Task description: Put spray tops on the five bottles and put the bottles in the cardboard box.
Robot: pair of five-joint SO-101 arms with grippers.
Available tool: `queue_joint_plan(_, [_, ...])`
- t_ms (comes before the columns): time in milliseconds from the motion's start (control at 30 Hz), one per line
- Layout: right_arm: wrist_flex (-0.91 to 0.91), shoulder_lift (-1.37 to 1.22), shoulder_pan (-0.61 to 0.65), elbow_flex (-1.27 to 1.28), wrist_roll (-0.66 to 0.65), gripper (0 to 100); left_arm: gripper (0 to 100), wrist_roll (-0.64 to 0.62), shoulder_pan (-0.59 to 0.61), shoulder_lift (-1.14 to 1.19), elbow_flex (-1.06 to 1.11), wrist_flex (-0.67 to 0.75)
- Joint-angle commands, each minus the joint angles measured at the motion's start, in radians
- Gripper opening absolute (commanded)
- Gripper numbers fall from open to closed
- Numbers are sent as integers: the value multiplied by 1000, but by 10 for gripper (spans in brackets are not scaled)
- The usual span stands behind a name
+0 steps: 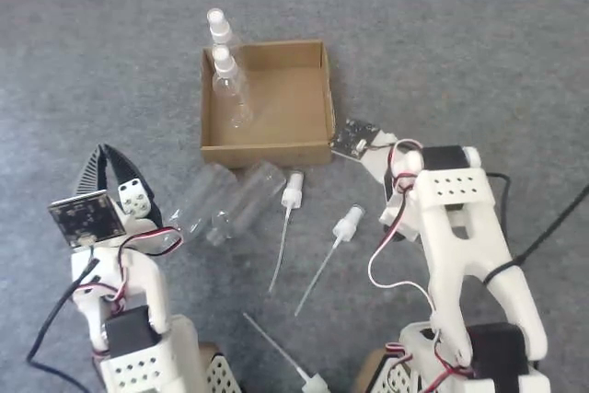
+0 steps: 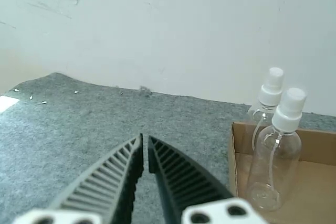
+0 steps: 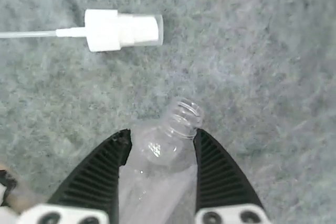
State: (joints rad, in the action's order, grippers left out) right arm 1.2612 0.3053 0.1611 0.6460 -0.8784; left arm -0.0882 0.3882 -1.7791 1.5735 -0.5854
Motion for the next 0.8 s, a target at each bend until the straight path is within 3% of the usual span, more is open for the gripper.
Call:
queue_joint_plan(0, [-62,44,1,23,-17,10,13,-2,0,-14,-15,34])
queue_joint_plan(267, [-54,44,28,54,-198,10,13,-2,0,-14,-13,44])
queue_joint_plan(533, [-58,44,76,97,-227,12,13,-2,0,-14,-12,44])
queue_joint_plan(767, [-51,48,68,95,-222,218,13,-2,0,-14,-12,44])
